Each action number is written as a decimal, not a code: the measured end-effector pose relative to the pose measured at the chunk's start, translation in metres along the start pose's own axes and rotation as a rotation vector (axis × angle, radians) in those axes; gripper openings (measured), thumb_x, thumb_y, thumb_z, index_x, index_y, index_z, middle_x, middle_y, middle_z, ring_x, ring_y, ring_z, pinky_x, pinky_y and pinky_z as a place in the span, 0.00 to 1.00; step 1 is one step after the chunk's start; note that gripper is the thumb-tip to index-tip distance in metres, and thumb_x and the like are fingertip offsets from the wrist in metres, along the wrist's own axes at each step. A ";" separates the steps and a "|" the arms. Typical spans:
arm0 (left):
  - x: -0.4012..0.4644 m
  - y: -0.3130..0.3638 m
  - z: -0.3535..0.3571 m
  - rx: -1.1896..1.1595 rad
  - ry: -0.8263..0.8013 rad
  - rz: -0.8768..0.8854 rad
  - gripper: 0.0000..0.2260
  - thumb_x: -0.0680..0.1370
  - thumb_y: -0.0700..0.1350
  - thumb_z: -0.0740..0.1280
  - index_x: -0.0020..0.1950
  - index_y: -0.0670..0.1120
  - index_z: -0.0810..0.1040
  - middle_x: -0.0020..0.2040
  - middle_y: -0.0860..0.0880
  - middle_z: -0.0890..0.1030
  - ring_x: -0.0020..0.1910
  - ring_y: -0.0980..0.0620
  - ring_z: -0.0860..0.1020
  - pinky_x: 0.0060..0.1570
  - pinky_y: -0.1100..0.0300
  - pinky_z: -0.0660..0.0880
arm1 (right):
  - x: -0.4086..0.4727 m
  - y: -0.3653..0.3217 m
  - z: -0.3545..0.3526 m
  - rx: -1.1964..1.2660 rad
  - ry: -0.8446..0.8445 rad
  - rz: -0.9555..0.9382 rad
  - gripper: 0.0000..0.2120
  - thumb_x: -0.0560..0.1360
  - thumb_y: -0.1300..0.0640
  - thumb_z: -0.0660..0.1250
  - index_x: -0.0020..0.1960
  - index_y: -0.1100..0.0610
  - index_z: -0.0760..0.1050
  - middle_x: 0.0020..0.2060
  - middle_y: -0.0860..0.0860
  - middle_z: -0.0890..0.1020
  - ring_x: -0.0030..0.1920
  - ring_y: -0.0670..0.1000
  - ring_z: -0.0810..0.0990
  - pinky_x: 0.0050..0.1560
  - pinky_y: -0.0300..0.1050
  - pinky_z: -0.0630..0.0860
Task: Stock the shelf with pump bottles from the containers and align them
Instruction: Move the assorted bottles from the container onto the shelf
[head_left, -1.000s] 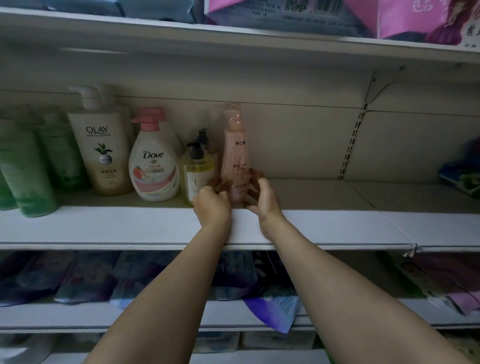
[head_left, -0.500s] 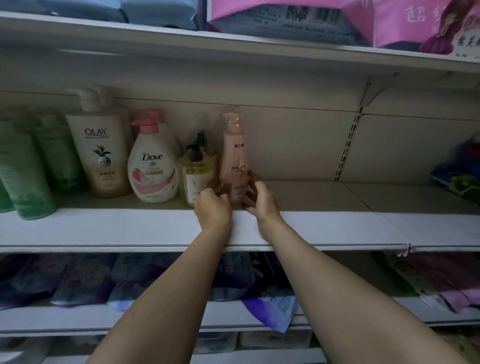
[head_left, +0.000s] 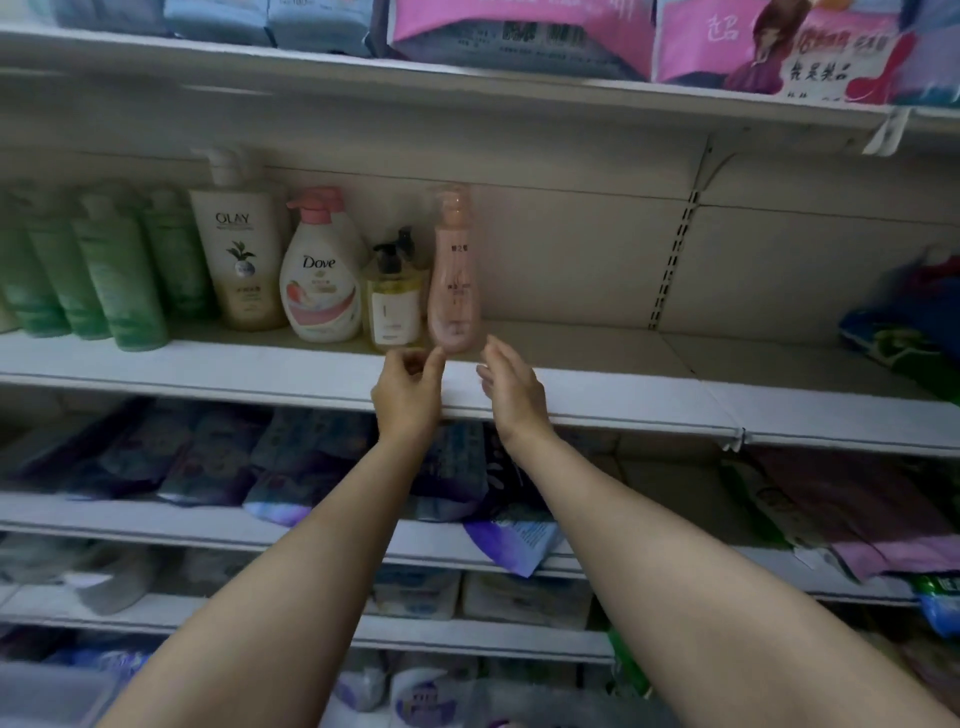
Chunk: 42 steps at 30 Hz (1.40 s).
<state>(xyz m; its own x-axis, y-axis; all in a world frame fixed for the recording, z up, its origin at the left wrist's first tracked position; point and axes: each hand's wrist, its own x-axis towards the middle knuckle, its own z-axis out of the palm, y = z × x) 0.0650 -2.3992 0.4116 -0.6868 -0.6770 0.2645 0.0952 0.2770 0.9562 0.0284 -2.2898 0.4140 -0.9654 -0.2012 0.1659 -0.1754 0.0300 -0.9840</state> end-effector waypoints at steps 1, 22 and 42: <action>-0.014 0.000 -0.001 -0.064 0.011 -0.019 0.11 0.79 0.54 0.68 0.53 0.47 0.77 0.49 0.52 0.82 0.47 0.55 0.79 0.49 0.60 0.74 | -0.012 0.002 -0.005 -0.009 -0.008 -0.013 0.28 0.76 0.40 0.59 0.73 0.49 0.72 0.70 0.49 0.75 0.70 0.50 0.73 0.74 0.53 0.67; -0.332 -0.165 0.043 -0.030 -0.315 -0.529 0.09 0.77 0.45 0.71 0.54 0.42 0.80 0.48 0.45 0.83 0.50 0.48 0.80 0.49 0.57 0.77 | -0.222 0.239 -0.201 -0.006 0.001 0.853 0.20 0.81 0.43 0.59 0.64 0.55 0.77 0.66 0.55 0.77 0.59 0.54 0.75 0.58 0.50 0.68; -0.345 -0.286 0.076 0.317 -0.487 -0.609 0.15 0.78 0.51 0.70 0.63 0.48 0.80 0.56 0.49 0.84 0.54 0.53 0.80 0.45 0.70 0.66 | -0.251 0.340 -0.177 0.074 0.159 1.234 0.24 0.83 0.43 0.56 0.74 0.56 0.69 0.71 0.55 0.72 0.69 0.55 0.71 0.64 0.54 0.69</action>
<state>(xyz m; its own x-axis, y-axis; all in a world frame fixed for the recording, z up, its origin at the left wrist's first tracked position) 0.2198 -2.1932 0.0378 -0.7937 -0.4203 -0.4397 -0.5498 0.1866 0.8142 0.1771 -2.0563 0.0495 -0.4915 0.0427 -0.8699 0.8704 0.0581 -0.4889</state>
